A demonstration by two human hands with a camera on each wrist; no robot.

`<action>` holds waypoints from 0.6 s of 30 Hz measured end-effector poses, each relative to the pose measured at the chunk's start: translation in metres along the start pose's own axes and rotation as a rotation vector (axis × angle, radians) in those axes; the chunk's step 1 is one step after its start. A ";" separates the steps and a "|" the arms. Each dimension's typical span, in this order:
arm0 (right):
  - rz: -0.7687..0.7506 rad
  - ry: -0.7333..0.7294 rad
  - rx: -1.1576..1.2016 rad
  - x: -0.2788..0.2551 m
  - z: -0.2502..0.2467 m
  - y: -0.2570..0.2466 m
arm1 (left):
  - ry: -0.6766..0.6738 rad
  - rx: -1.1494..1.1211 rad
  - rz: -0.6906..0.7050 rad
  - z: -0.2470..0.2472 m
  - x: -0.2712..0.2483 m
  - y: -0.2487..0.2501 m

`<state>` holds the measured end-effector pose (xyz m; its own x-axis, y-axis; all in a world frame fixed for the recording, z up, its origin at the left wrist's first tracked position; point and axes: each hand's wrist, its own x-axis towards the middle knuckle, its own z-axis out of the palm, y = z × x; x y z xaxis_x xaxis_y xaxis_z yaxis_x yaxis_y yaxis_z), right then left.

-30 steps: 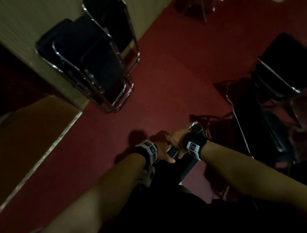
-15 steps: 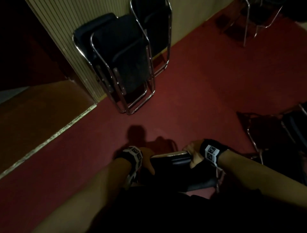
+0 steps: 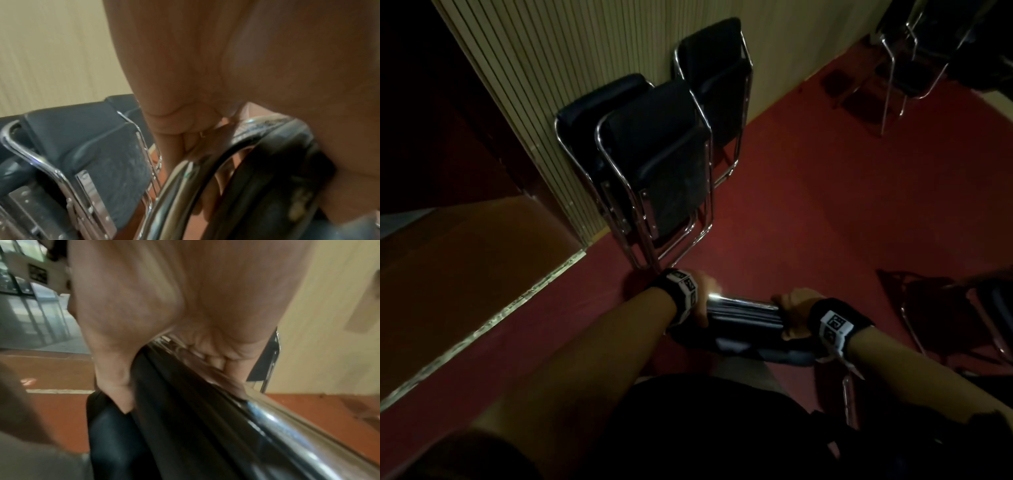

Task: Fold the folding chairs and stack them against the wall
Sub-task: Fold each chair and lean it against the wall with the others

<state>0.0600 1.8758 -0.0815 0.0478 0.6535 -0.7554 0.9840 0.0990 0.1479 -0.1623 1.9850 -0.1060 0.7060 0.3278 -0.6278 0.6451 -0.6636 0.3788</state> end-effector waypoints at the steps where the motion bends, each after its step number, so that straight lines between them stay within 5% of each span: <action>1: -0.004 0.011 -0.010 0.008 -0.011 0.008 | 0.011 0.007 -0.007 -0.010 0.007 -0.004; 10: -0.194 0.039 -0.271 0.125 -0.081 0.073 | -0.011 -0.147 -0.196 -0.057 0.076 -0.031; 18: -0.304 0.001 -0.433 0.207 -0.137 0.154 | 0.103 -0.315 -0.232 -0.093 0.144 -0.020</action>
<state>0.1975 2.1294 -0.1279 -0.2292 0.5475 -0.8048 0.7925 0.5851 0.1723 -0.0465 2.1076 -0.1404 0.5466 0.5207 -0.6558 0.8373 -0.3313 0.4350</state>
